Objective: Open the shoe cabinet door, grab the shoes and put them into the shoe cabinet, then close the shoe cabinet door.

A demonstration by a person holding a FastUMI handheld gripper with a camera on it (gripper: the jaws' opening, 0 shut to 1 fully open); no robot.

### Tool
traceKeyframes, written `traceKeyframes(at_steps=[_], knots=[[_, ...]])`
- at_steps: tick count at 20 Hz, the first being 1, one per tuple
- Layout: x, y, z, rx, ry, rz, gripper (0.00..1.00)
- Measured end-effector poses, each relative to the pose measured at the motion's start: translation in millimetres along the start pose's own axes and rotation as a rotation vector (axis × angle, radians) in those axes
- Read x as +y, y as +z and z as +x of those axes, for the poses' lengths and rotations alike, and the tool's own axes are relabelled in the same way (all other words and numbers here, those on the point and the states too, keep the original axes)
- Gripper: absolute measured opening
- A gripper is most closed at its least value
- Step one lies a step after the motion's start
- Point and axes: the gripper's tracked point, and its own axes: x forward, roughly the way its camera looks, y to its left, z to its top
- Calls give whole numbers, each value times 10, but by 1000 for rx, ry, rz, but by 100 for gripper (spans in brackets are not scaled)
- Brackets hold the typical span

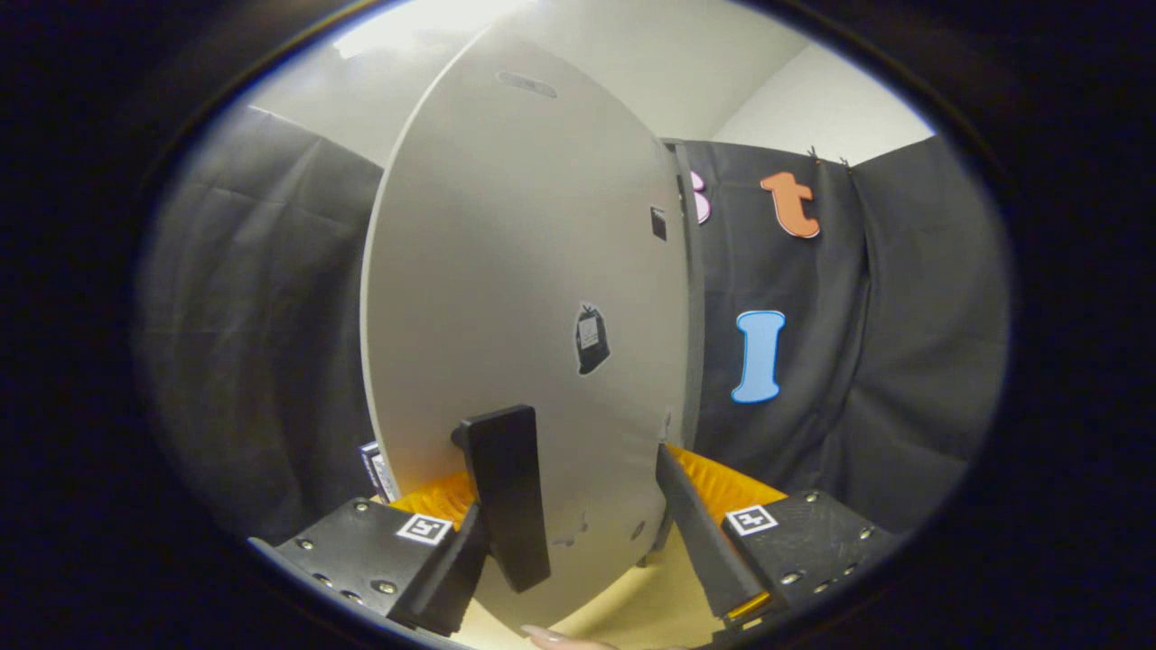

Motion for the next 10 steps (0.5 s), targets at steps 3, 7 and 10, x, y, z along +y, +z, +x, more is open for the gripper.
traceKeyframes(at_steps=[3,7,10], knots=[[200,-17,153,2,-41,15,95],[460,-44,374,19,-80,42,95],[596,-33,552,18,-85,48,95]])
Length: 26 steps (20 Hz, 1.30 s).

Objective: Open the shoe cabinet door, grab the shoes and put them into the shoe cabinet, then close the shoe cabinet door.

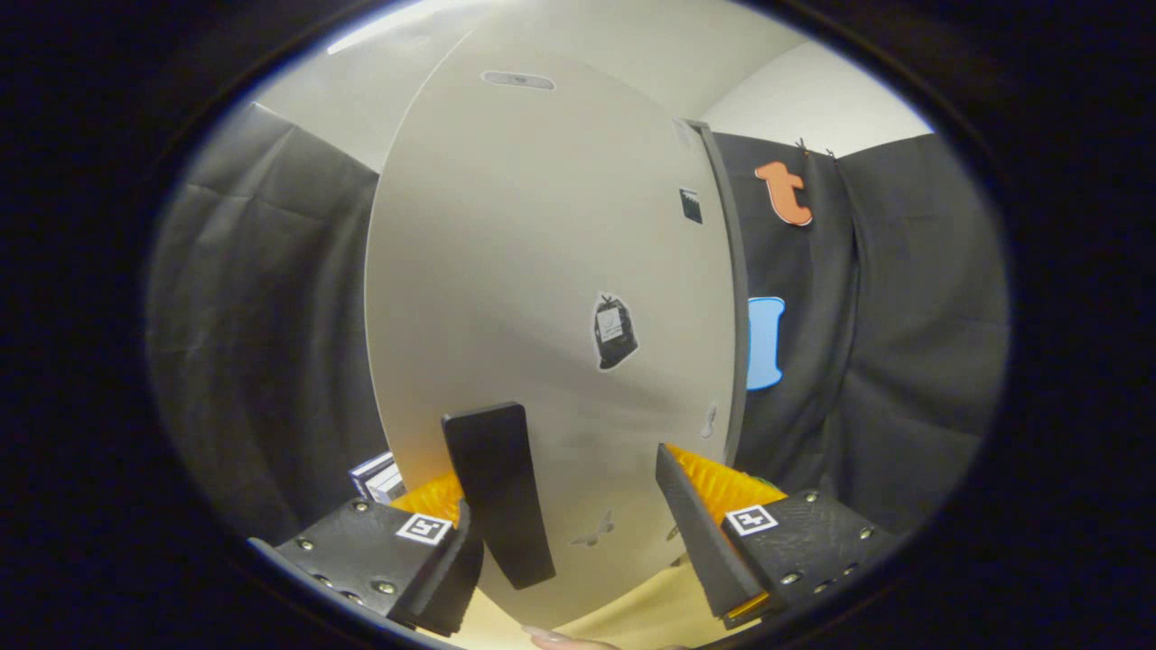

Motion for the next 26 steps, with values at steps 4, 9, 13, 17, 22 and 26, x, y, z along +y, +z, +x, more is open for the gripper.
traceKeyframes(at_steps=[4,9,13,17,22,26], knots=[[271,-6,268,-12,32,8,95],[538,-11,604,-29,63,20,97],[665,1,893,-43,51,11,99],[730,27,1008,-67,44,-17,99],[726,7,1090,-90,9,-27,100],[710,-16,1147,-104,-22,-27,100]])
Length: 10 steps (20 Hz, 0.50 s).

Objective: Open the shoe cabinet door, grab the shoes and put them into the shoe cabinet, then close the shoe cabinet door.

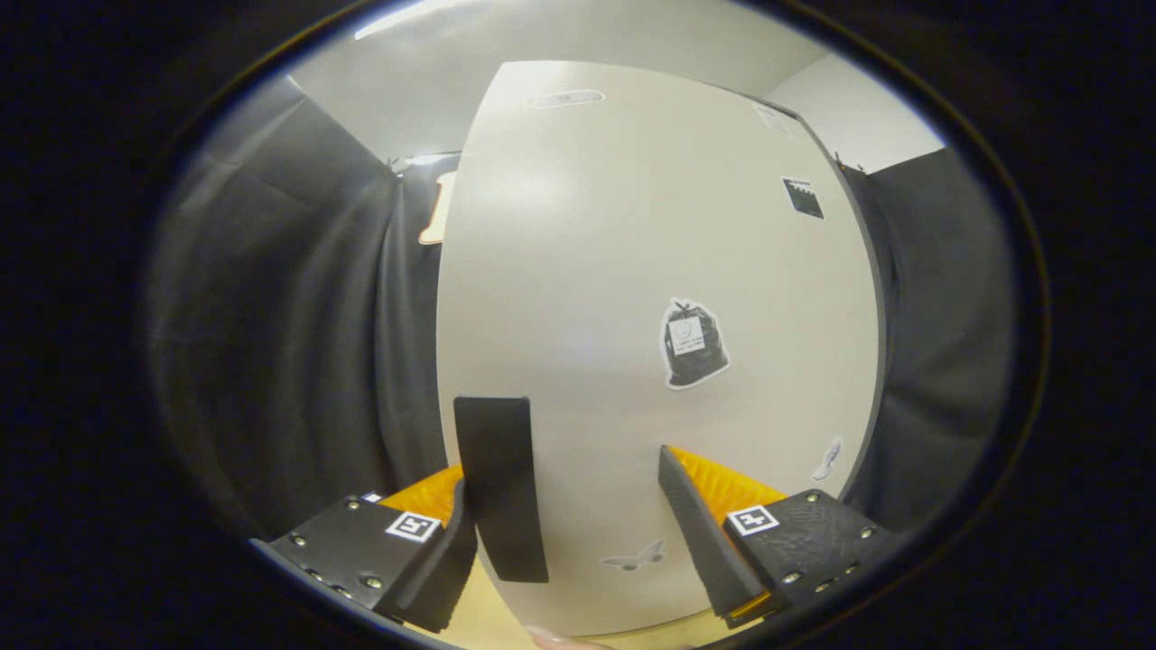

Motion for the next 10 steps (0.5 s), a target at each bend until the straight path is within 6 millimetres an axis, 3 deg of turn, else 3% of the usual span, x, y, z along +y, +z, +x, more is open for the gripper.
traceKeyframes(at_steps=[10], knots=[[-6,5,31,-8,-16,13,100]])
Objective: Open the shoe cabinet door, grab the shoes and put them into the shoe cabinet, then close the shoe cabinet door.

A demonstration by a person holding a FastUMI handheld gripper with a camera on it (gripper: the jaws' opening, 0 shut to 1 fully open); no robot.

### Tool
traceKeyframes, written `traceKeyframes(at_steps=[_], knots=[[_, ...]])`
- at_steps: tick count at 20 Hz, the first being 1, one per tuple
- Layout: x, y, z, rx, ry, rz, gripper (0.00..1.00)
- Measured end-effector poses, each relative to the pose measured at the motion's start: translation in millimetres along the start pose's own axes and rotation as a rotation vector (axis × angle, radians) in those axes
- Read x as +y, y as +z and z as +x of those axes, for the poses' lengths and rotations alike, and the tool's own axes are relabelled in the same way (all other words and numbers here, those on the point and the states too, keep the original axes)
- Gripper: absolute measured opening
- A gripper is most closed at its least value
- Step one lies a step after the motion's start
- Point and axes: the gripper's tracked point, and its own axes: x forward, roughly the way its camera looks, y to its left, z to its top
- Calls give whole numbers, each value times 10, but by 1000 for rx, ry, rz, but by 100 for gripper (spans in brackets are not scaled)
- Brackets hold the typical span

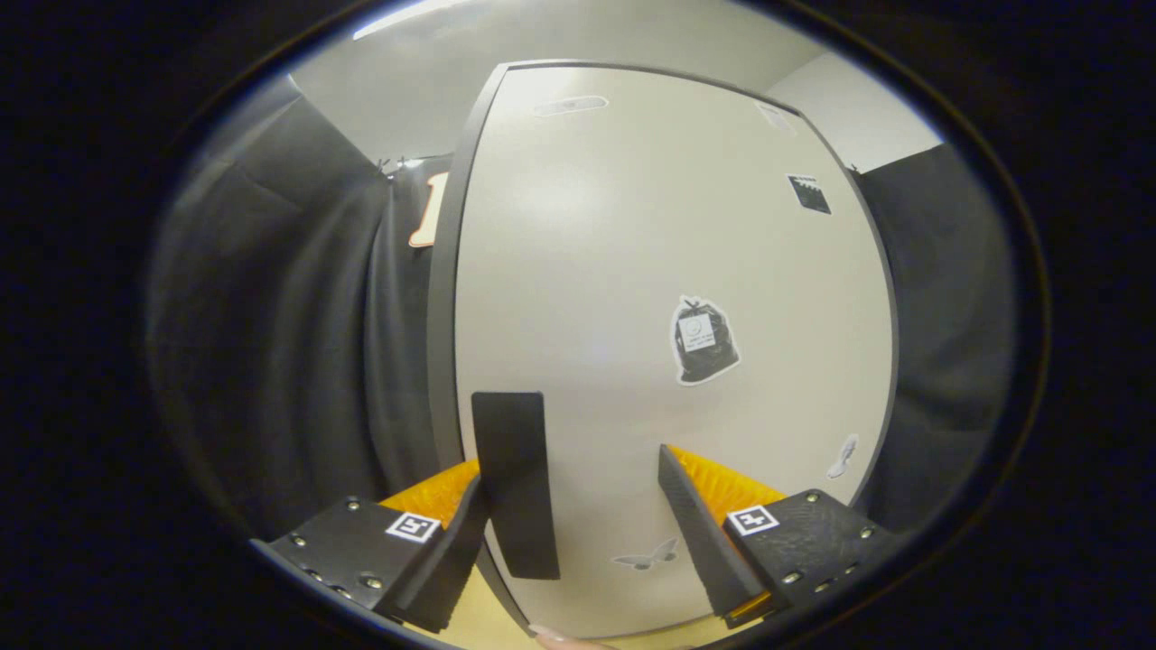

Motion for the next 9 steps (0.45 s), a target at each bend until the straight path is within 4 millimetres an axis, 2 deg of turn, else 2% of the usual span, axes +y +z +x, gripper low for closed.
traceKeyframes(at_steps=[6,9], knots=[[45,-43,41,0,22,-3,99],[93,-58,-78,7,60,15,99]])
